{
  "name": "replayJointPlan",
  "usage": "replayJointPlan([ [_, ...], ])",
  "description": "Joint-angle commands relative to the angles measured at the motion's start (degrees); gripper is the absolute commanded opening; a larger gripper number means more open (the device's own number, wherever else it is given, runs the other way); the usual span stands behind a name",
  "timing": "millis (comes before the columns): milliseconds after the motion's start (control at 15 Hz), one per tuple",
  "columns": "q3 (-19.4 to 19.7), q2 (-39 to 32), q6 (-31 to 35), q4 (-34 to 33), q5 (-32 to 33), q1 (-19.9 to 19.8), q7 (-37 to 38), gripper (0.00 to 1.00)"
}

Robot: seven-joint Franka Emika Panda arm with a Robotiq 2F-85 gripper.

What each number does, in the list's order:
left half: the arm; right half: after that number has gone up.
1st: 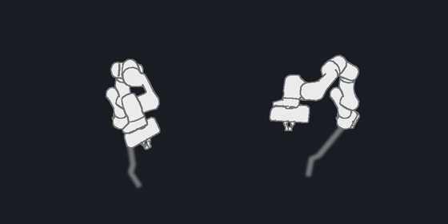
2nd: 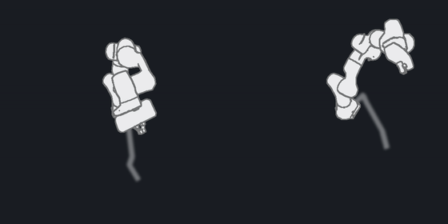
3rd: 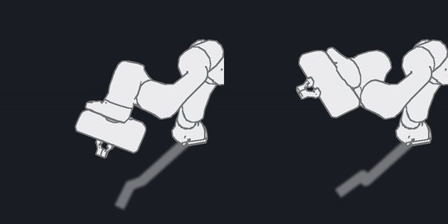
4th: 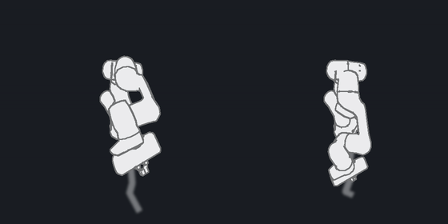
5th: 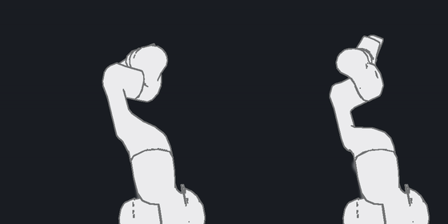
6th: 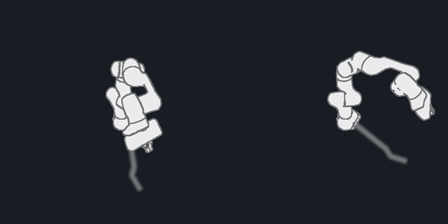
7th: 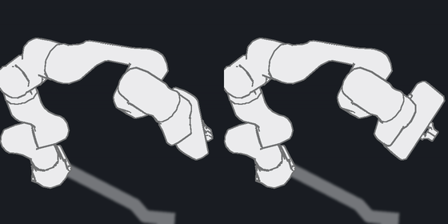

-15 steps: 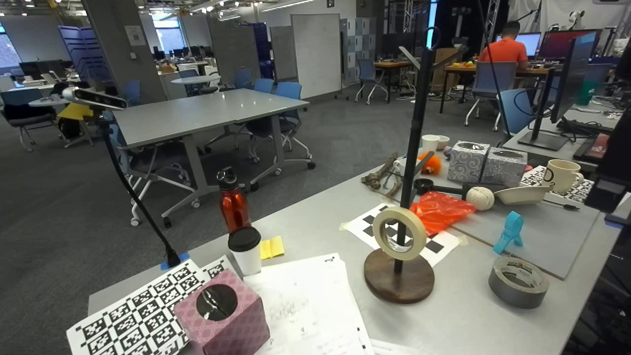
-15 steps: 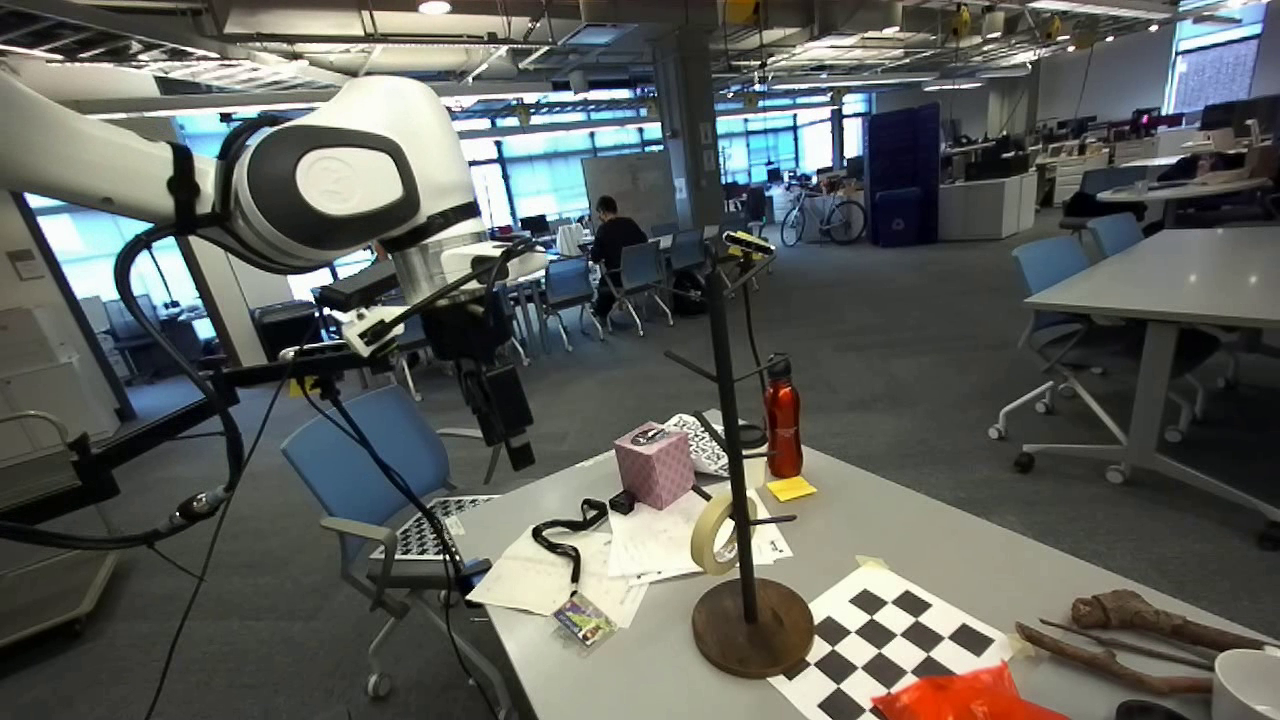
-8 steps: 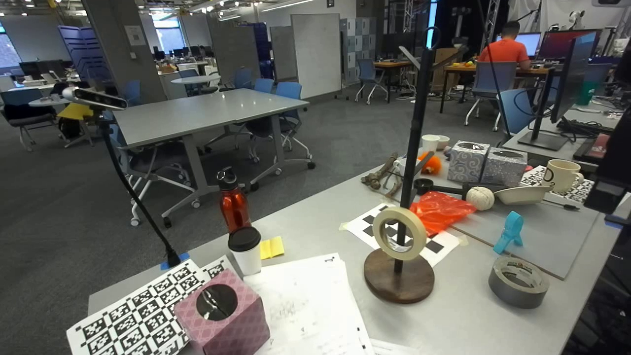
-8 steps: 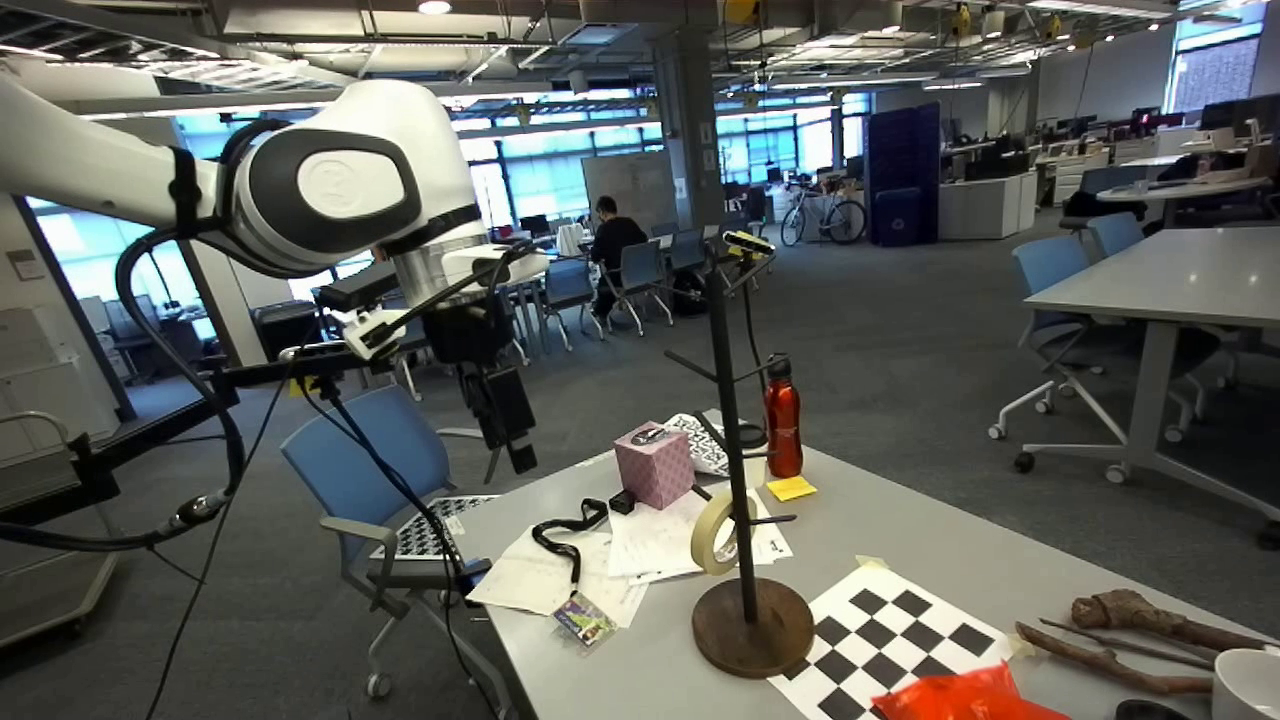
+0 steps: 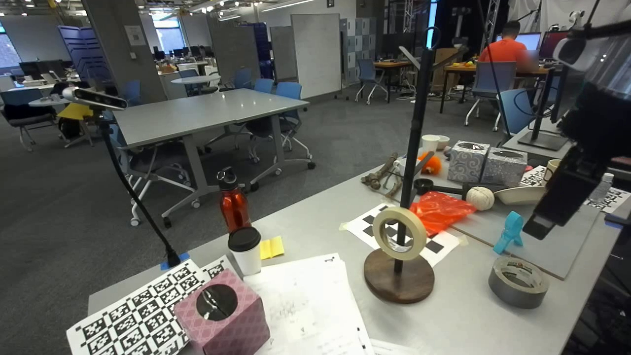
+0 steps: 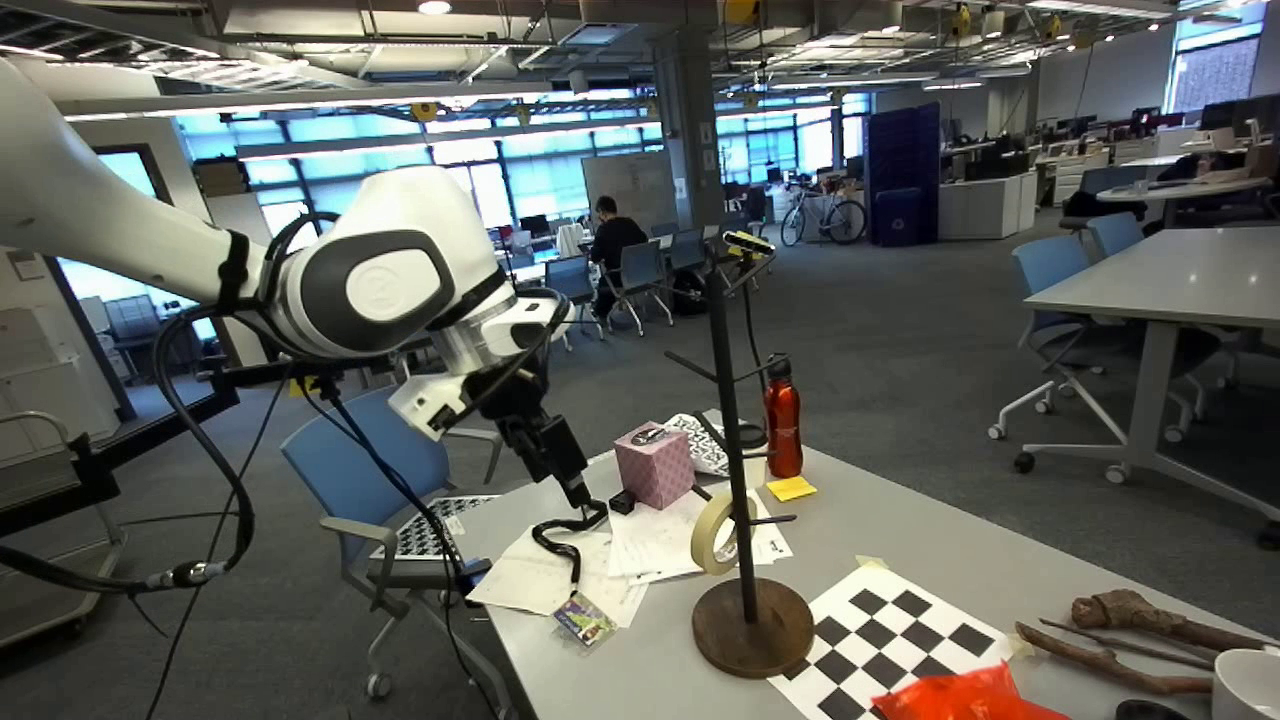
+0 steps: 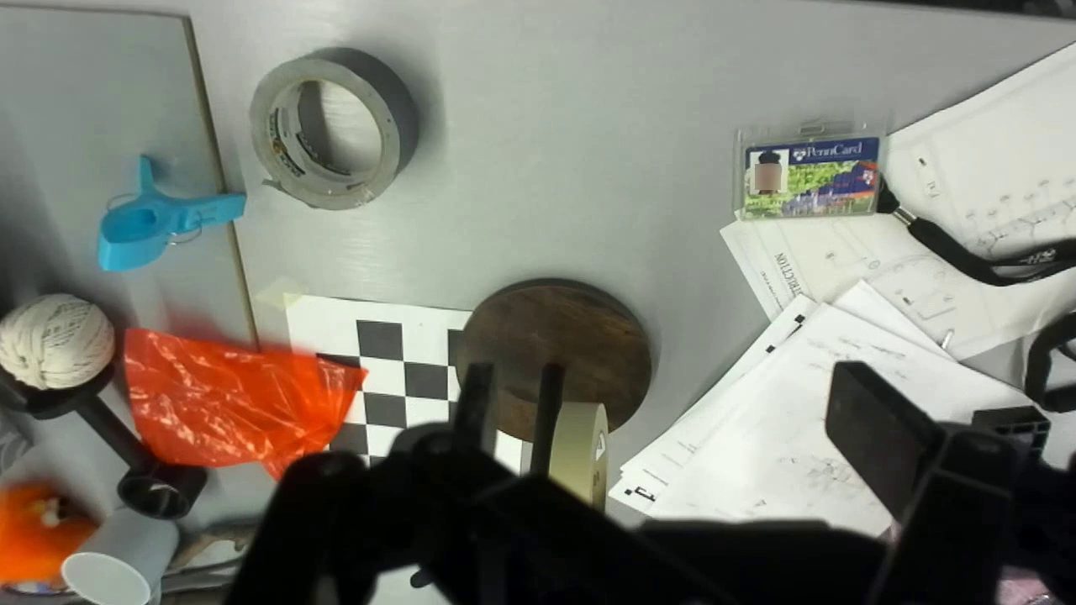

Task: Put the masking tape on the table

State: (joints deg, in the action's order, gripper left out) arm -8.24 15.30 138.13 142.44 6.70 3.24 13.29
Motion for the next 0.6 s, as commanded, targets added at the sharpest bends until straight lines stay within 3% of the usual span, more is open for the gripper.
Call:
replayJointPlan([
  [0, 0.61, -4.1, 8.74, 1.0, 2.63, -1.06, -0.99, 1.0],
  [533, 0.54, -3.86, 7.25, 1.08, 2.1, -0.57, -0.1, 1.0],
])
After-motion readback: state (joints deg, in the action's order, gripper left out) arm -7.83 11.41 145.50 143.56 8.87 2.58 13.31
